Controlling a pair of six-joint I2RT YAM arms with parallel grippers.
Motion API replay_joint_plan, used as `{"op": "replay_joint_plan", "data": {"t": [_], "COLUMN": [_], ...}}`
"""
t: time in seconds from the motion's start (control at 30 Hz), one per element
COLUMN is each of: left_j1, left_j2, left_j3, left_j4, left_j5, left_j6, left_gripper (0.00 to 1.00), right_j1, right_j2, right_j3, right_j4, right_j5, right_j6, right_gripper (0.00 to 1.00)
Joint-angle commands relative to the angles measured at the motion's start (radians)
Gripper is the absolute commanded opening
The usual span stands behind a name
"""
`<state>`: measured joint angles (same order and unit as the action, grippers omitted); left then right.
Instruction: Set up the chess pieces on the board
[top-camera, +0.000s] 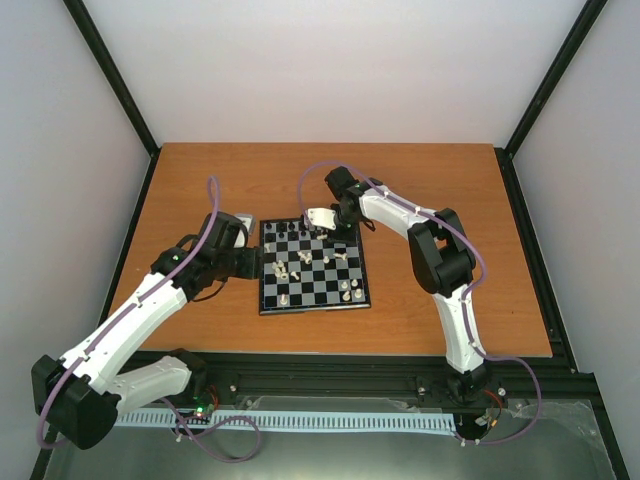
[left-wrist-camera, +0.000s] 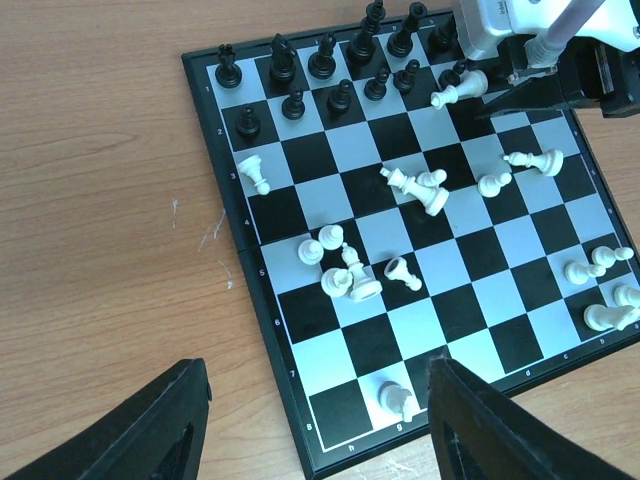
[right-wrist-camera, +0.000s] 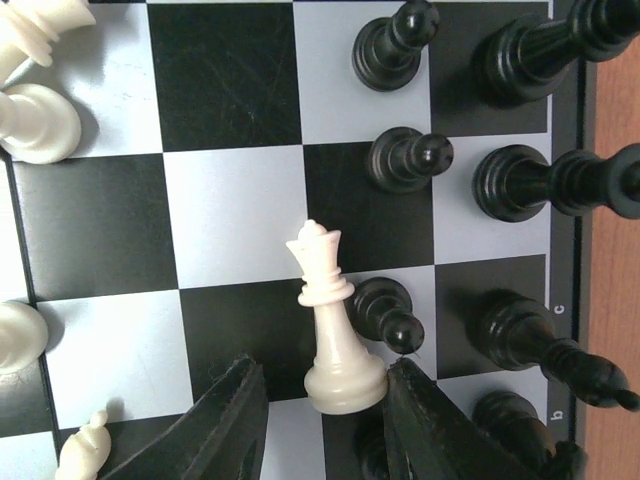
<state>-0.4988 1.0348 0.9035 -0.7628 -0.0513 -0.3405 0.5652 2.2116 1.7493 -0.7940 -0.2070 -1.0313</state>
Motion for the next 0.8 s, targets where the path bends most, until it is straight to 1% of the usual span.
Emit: {"op": "replay_joint_plan", "data": {"t": [0.0, 0.17, 0.43, 0.57, 0.77], "left_j1": [0.012, 0.013, 0.013, 0.013, 0.012], "left_j2": [-0.013, -0.011, -0.009, -0.010, -0.010], "left_j3": [0.002, 0.001, -0.003, -0.003, -0.002], "left_j4": [0.016, 0.017, 0.017, 0.018, 0.018], "left_j5": [0.010, 0.013, 0.014, 0.015, 0.016], "left_j6": [0.022, 0.025, 0.027, 0.028, 0.028], "left_gripper": [0.63, 0.63, 0.63, 0.63, 0.63], "right_j1": [-0.002, -0.002, 0.000, 0.001, 0.002], "right_j2": [-0.018, -0.023, -0.022, -0.032, -0.056], "right_j3": [-0.004, -0.011, -0.021, -0.028, -0.041], "right_j4": [-0.033, -0.031, -0.043, -0.051, -0.053], "right_j5": [-0.013, -0.033, -0.043, -0.044, -0.068], "right_j6": [0.011, 0.023, 0.028, 0.027, 0.048], "right_gripper": [0.32, 0.31, 0.25, 0.19, 0.16]}}
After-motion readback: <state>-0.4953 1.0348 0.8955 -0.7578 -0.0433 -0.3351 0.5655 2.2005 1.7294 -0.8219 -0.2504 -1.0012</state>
